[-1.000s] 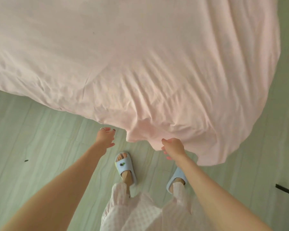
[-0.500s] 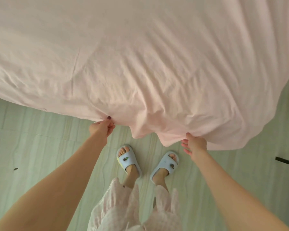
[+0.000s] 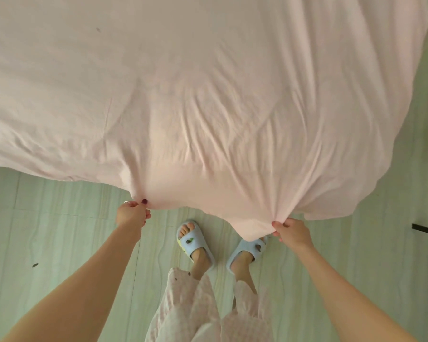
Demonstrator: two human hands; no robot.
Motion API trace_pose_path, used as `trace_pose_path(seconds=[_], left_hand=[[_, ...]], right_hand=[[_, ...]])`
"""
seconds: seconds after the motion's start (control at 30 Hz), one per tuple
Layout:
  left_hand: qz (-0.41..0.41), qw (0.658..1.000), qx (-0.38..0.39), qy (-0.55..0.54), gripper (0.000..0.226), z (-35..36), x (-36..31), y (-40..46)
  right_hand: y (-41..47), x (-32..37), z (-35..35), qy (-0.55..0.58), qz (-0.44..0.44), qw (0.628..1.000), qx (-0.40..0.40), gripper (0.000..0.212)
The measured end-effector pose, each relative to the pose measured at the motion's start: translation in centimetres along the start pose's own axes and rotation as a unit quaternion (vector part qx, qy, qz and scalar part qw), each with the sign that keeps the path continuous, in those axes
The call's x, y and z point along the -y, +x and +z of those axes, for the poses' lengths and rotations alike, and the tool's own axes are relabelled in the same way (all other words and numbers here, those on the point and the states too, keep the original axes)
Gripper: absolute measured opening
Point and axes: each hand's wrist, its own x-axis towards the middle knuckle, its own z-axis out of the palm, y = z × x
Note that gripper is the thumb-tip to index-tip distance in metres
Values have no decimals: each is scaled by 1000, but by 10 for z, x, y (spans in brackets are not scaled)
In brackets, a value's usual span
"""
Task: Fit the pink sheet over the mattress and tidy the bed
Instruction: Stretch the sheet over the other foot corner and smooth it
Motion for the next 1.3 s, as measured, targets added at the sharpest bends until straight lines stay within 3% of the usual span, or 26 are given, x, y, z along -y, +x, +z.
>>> trace_pose_path(seconds=[0.13,0.23,0.3,0.37,0.43,0.47,0.5,0.63,0.7,0.77,0.83,0.87,0.93,1.0,1.07,1.13,1.2,1.3], left_hand=[[-36,997,17,66,12,-11,5,-22],[129,966,-38,221,19,-11,-6,-49],[258,937,-66,227,20,-2,-33,-78],[397,886,-78,224,21,14,-65,-103],[503,820,-84,258,30,34,-97,-121],[536,792,-74,284,36,45,-110,-127],[557,768,-56,310,42,58,-120,-133],[570,700,-6,429,53,100,-104,-138],[550,688,9,474,57,104,-72,-146],[508,691,78,508,49,102,-46,-159],[491,685,116,527,37,101,-41,-171],[508,691,109,503,34,104,-47,-176],[581,692,63,423,33,114,-67,-186],[637,664,12,391,45,138,-89,-198],[629,645,20,433,64,162,-102,-210],[584,625,58,515,75,187,-96,-218],[573,590,67,565,78,197,-73,-221],[591,550,106,580,59,193,-41,-225]], right_hand=[[-20,-2,1,-61,32,996,49,43],[-44,21,-13,-96,-28,995,-16,48],[-61,52,-31,-125,-124,977,-119,48],[-73,88,-52,-114,-262,925,-249,40],[-67,121,-71,-123,-410,820,-380,25],[-61,136,-80,-146,-448,782,-407,20],[-53,146,-87,-175,-461,770,-406,20],[-25,127,-94,-307,-414,776,-363,41],[-26,85,-86,-374,-404,767,-329,46],[-31,45,-86,-414,-399,785,-229,35],[-29,20,-97,-436,-331,827,-129,27],[-27,13,-107,-422,-310,842,-130,34],[-27,14,-124,-347,-375,835,-206,37],[-20,25,-147,-273,-459,766,-357,28],[-13,41,-165,-261,-464,746,-401,20],[2,38,-173,-251,-418,787,-378,28],[10,9,-166,-275,-358,840,-302,41],[10,-42,-151,-307,-281,891,-183,45]])
